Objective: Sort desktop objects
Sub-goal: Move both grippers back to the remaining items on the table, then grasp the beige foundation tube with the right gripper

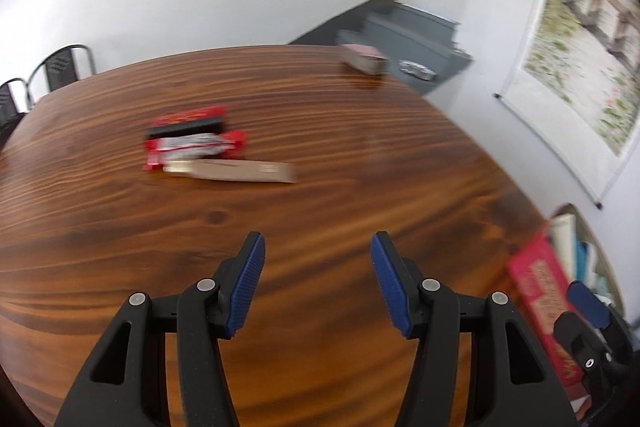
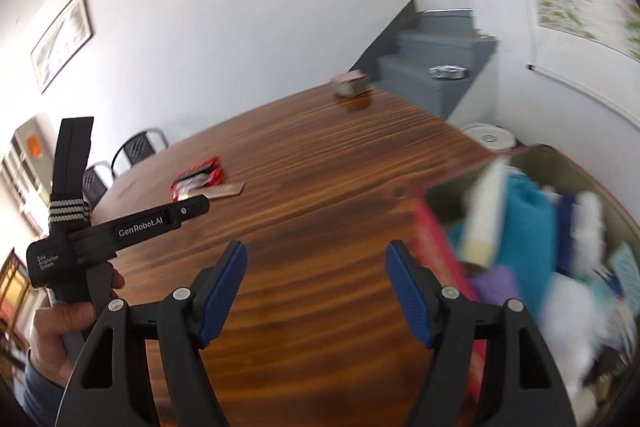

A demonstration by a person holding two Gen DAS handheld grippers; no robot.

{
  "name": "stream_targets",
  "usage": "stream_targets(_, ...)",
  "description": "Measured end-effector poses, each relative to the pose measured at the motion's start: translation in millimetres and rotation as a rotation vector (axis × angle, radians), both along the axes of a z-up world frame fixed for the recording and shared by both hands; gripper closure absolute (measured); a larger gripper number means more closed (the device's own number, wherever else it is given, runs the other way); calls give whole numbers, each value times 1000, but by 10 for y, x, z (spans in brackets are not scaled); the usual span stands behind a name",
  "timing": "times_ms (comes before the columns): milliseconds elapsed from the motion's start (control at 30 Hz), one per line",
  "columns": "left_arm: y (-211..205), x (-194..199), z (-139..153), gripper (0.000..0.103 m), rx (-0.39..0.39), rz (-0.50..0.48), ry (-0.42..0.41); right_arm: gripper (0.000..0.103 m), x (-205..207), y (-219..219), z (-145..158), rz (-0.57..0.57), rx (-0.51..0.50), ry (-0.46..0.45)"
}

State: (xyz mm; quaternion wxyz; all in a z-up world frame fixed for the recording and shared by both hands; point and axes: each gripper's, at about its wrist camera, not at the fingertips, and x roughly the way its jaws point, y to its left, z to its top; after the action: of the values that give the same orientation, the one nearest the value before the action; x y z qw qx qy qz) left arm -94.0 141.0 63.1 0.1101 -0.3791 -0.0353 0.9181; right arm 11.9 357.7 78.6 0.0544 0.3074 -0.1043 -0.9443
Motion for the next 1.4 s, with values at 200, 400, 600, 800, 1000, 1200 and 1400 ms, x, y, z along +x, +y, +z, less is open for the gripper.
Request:
stream_targets(200, -520, -261, -147, 44, -25, 104, -28, 28, -487, -511, -110, 87, 102, -3)
stream_targets(400, -987, -472, -301, 44, -45, 220, -63, 28, -1044, -971, -243, 155, 126, -42)
stream_targets(600, -1282, -581, -336, 44, -36, 258, -77, 27, -1578, -1376, -409, 253, 115, -111)
stream_targets(800, -1473, -641, -318, 44, -2, 292, -84, 27, -1995, -1665, -445, 360, 127, -111)
stream_targets(1000, -1519, -688, -356, 44, 1, 302, -99, 27, -2430, -1730, -505, 407, 94, -158)
stream_targets(1200, -1529, -744, -405, 44, -10, 310, -109, 27, -2480, -1776, -596, 489, 92, -211)
stream_targets(1400, -1510, -787, -374, 44, -18, 299, -99, 28, -2281, -1925, -622, 604, 159, -225)
